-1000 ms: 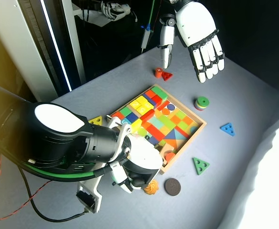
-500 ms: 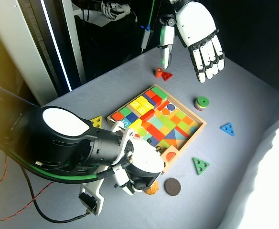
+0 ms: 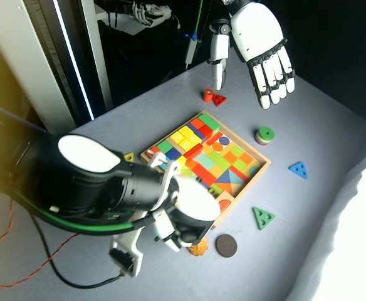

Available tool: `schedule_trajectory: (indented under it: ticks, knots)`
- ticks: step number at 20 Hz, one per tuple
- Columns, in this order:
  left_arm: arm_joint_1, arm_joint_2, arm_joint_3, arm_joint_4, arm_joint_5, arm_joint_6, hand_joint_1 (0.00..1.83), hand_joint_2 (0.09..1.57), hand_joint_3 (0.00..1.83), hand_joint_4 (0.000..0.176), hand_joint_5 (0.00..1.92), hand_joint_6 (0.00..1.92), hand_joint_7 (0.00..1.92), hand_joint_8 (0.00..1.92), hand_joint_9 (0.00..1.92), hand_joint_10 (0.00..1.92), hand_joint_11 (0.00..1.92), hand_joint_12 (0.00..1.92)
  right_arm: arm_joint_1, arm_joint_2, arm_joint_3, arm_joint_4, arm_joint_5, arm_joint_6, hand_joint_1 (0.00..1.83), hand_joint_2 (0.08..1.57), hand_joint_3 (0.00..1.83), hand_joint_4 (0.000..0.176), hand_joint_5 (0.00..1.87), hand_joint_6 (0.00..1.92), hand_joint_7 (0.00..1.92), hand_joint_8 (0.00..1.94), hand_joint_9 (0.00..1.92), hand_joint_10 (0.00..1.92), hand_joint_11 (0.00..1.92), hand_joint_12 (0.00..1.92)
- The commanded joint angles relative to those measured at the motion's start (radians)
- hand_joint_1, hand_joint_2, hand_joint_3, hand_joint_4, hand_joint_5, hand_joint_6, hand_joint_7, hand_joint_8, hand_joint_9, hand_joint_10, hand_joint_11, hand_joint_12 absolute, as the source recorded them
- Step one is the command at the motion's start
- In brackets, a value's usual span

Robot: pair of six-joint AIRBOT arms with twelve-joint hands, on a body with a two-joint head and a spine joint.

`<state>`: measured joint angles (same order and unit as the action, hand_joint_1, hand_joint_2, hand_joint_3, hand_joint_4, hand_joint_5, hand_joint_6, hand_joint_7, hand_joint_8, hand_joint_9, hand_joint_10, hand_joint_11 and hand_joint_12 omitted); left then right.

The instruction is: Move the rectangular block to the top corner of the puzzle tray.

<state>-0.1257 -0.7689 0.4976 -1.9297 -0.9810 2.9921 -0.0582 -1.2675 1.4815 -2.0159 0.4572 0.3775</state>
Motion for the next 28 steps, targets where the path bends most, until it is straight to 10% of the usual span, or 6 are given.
schedule_trajectory:
  ticks: [1, 9, 18, 28]
  knots:
    - [-0.009, 0.011, -0.003, 0.078, 0.000, 0.005, 0.00, 1.18, 0.00, 0.000, 0.18, 0.00, 0.17, 0.00, 0.14, 0.00, 0.00, 0.21, 0.014, 0.014, -0.001, 0.017, -0.024, -0.008, 1.83, 0.91, 0.38, 0.000, 0.07, 0.01, 1.36, 1.94, 1.44, 1.92, 1.50, 1.92]
    - [-0.009, 0.011, -0.003, 0.079, 0.000, 0.005, 0.00, 1.18, 0.00, 0.000, 0.19, 0.00, 0.18, 0.00, 0.14, 0.00, 0.00, 0.24, 0.078, 0.092, -0.097, 0.029, 0.071, 0.007, 1.83, 0.88, 0.40, 0.000, 0.12, 0.00, 1.36, 1.94, 1.42, 1.92, 1.43, 1.92]
    - [-0.009, 0.011, -0.003, 0.079, 0.000, 0.005, 0.00, 1.18, 0.00, 0.000, 0.20, 0.00, 0.20, 0.00, 0.16, 0.00, 0.00, 0.26, -0.096, 0.391, -0.441, 0.794, -0.172, -0.399, 1.80, 0.88, 0.43, 0.002, 0.15, 0.00, 1.36, 1.94, 1.38, 1.92, 1.34, 1.92]
    - [-0.009, 0.012, -0.002, 0.075, 0.010, 0.005, 0.00, 1.18, 0.00, 0.000, 0.17, 0.00, 0.17, 0.00, 0.15, 0.00, 0.00, 0.26, -0.207, 0.547, -0.598, 1.020, -0.180, -0.500, 1.83, 0.85, 0.49, 0.000, 0.20, 0.01, 1.34, 1.94, 1.36, 1.92, 1.31, 1.92]
